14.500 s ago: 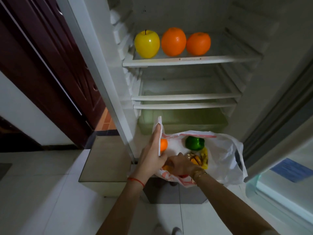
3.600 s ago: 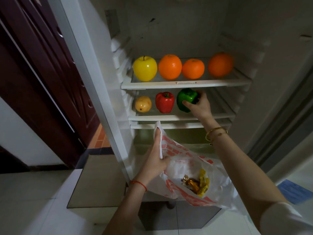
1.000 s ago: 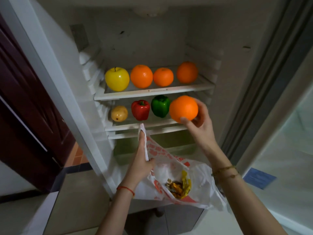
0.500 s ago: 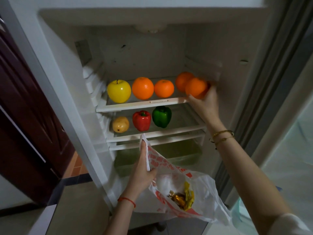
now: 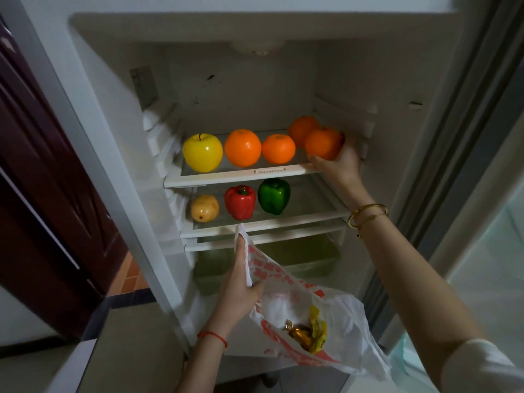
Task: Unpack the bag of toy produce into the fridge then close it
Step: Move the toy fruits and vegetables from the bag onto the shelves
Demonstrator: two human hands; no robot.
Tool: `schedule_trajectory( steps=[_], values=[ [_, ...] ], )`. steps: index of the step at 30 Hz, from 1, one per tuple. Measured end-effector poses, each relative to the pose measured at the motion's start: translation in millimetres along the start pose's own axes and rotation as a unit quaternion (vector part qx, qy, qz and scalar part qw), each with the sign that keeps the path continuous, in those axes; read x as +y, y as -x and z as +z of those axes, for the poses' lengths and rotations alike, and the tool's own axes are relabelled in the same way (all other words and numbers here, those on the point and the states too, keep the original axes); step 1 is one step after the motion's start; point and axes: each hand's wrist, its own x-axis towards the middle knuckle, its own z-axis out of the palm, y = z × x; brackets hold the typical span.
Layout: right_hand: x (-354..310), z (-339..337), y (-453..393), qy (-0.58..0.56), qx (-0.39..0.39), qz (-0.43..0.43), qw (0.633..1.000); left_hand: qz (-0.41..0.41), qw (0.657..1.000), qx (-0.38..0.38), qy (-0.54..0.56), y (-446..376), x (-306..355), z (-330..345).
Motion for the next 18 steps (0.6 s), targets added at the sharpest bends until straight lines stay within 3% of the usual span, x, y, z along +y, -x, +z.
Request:
schedule_trajectory(
  steps=[8, 11, 14, 16, 18],
  values=[
    [11, -17, 69, -0.021, 0.049, -0.059, 0.997, -0.013, 0.999, -0.014, 0.031, 12, 0, 1],
    [29, -18, 117, 0.000, -0.144, -0.017, 0.989, -0.009, 0.999, -0.021, 0.034, 19, 3, 1],
    [62, -4, 158, 0.112, -0.389, 0.078, 0.911, -0.013, 0.999, -0.019, 0.028, 25, 2, 1],
    [100, 17, 178, 0.234, -0.465, 0.103, 0.847, -0.011, 1.000, -0.020, 0.018, 30, 3, 2],
    [142, 36, 197, 0.333, -0.469, 0.073, 0.815, 0.000, 1.000, -0.017, 0.008, 34, 3, 2]
  ],
)
